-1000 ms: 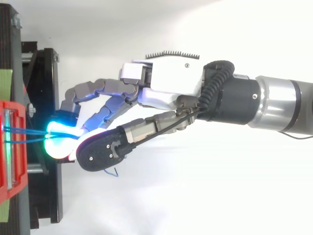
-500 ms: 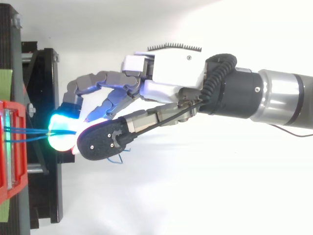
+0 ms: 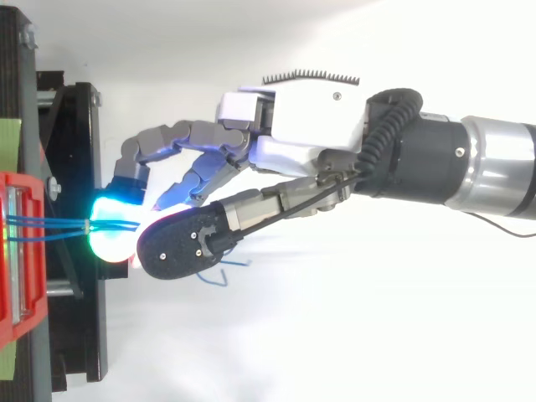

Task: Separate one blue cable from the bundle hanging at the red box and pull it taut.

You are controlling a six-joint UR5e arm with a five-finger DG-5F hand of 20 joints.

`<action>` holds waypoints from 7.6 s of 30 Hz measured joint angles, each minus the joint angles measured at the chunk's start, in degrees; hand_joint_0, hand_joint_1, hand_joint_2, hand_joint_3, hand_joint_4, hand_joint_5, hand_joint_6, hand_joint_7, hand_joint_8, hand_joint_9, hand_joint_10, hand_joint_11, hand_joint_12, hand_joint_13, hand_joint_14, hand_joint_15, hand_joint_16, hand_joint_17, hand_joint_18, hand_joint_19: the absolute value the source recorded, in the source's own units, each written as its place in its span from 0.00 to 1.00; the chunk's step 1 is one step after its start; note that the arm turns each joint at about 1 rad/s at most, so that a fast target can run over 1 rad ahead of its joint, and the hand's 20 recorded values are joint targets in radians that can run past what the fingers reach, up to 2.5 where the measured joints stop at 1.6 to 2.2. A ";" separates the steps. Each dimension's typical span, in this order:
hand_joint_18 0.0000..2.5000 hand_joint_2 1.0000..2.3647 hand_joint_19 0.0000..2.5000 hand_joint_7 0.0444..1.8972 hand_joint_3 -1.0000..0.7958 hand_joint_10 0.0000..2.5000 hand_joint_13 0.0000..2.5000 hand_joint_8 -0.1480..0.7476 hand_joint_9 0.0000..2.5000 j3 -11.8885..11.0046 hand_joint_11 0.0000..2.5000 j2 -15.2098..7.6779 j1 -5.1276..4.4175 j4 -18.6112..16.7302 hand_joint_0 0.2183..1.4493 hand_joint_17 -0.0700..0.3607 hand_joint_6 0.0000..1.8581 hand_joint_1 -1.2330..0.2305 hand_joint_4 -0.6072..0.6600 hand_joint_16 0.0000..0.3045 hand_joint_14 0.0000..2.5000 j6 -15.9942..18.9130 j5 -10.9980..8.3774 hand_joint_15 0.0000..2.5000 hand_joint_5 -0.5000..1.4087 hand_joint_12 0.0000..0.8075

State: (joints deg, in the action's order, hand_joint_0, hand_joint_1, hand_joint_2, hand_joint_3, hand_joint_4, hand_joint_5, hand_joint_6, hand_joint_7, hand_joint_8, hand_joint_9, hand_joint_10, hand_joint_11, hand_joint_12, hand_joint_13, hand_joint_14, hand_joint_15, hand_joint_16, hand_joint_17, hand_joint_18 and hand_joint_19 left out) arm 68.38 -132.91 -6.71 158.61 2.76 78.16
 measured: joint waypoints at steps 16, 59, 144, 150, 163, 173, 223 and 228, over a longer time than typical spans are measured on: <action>0.27 0.02 0.17 0.70 0.47 0.01 0.32 0.51 0.36 -0.23 0.18 0.98 -0.22 1.55 0.41 0.34 0.29 0.41 0.61 0.11 0.01 -0.53 -1.07 0.15 0.20 0.43; 0.30 0.00 0.17 0.51 0.29 0.01 0.35 0.54 0.37 -0.09 0.29 0.92 -0.58 1.88 0.43 0.35 0.45 0.29 0.63 0.12 0.01 -1.12 -1.17 0.18 0.15 0.46; 0.37 0.01 0.24 0.64 0.34 0.01 0.41 0.55 0.43 0.16 0.35 0.91 -1.20 2.06 0.43 0.38 0.49 0.24 0.56 0.14 0.01 -1.18 -1.34 0.25 0.16 0.48; 0.37 0.00 0.25 0.61 0.28 0.01 0.41 0.55 0.44 0.17 0.35 0.90 -1.20 2.06 0.41 0.38 0.48 0.26 0.61 0.14 0.01 -1.18 -1.34 0.25 0.16 0.47; 0.38 0.00 0.25 0.55 0.28 0.01 0.43 0.56 0.45 0.17 0.34 0.90 -1.28 2.06 0.25 0.40 0.46 0.39 0.61 0.15 0.01 -1.35 -1.34 0.25 0.17 0.50; 0.37 0.01 0.26 0.62 0.38 0.01 0.42 0.54 0.45 0.17 0.35 0.90 -1.35 1.99 0.34 0.38 0.46 0.38 0.57 0.14 0.01 -1.46 -1.34 0.25 0.17 0.49; 0.37 0.00 0.27 0.59 0.28 0.01 0.41 0.54 0.44 0.26 0.34 0.90 -1.63 2.06 0.30 0.39 0.46 0.49 0.60 0.15 0.01 -1.54 -1.61 0.25 0.16 0.49; 0.37 0.00 0.28 0.60 0.28 0.01 0.41 0.54 0.44 0.26 0.34 0.90 -1.64 2.06 0.33 0.40 0.46 0.50 0.59 0.15 0.01 -1.53 -1.61 0.25 0.17 0.49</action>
State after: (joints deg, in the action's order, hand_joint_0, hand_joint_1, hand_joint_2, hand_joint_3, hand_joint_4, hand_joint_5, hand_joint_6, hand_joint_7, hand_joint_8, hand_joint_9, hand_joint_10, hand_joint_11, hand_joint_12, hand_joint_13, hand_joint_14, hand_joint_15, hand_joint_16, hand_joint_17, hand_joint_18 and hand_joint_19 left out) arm 68.64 -132.01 -8.35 160.67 1.23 76.55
